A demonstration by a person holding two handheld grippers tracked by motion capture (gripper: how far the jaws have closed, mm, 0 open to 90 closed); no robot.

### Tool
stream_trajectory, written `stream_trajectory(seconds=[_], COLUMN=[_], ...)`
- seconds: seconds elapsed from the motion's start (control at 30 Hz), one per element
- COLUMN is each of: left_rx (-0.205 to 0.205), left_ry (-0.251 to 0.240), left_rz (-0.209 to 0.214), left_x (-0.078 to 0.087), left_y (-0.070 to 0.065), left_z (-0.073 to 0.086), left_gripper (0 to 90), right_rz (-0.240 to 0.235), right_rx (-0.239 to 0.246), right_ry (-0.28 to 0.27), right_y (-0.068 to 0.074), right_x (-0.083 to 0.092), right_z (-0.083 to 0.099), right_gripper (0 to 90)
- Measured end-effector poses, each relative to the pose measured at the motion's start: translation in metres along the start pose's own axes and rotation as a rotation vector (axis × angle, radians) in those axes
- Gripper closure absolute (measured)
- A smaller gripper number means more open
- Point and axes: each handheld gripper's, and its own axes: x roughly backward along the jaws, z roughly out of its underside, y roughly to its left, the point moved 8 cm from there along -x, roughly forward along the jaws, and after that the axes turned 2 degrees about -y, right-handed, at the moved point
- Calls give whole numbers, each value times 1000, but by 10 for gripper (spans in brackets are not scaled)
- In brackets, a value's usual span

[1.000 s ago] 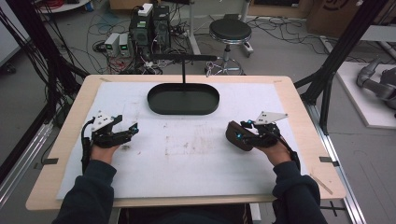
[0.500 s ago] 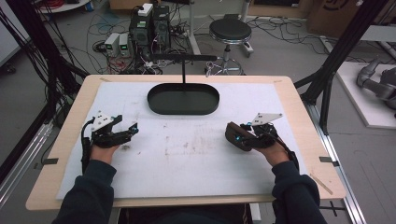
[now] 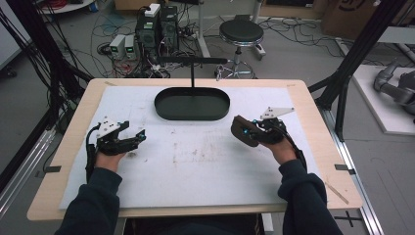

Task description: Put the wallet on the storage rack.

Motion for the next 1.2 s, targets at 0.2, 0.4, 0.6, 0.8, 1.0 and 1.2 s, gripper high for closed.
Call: stream_trajectory(seconds=[0.2, 0.4, 0.6, 0.8, 1.0, 1.2], left_rx=[4, 3, -1, -4, -5, -9], left_ry=[-8, -7, -4, -6, -9, -12], left_rz=[-1, 4, 10, 11, 15, 15], left_x=[1, 1, 1, 1, 0, 2], left_y=[2, 1, 0, 0, -1, 0], left_z=[-1, -1, -1, -1, -1, -1], left_gripper=[259, 259, 259, 259, 260, 260], right_rz=[-17, -42, -49, -28, -26, -37], right_rx=[17, 41, 26, -25, -80, -181], right_ry=[-32, -81, -58, -71, -53, -39], right_y=[-4, 1, 6, 6, 10, 10], right_x=[-31, -65, -113, -147, -178, -209], right_z=[-38, -84, -107, -113, -111, -105], right_gripper=[648, 645, 643, 643, 643, 638])
